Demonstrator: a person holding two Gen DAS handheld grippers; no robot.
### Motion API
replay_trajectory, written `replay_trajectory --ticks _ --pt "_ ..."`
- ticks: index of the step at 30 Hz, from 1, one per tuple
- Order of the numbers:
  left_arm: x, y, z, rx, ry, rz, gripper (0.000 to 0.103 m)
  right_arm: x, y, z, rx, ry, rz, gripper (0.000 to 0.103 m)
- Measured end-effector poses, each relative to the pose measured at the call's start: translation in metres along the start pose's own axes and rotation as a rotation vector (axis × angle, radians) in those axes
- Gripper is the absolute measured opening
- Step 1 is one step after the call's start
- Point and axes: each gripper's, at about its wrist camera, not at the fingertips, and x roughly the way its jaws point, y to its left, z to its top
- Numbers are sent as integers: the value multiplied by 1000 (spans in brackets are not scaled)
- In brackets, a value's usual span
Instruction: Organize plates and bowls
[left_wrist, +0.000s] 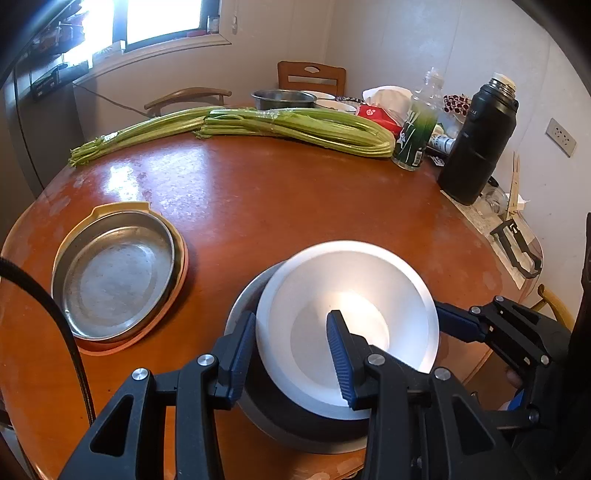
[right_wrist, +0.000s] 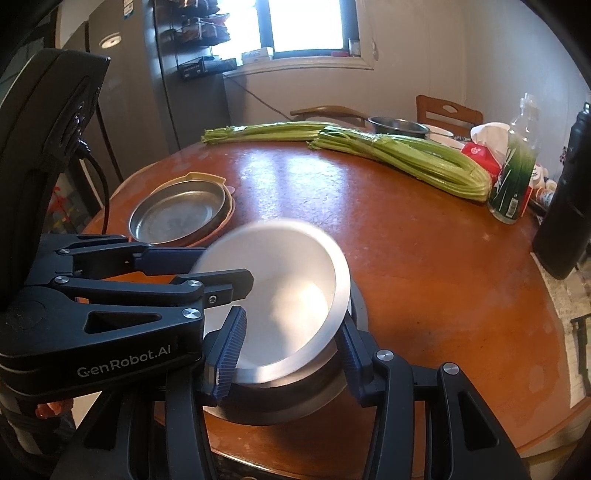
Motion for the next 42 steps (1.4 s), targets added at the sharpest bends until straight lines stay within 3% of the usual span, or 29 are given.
replay_trajectory --ticks 42 --pt "-33 11 -1 -8 -76 9 40 -20 -10 11 23 -62 -4 50"
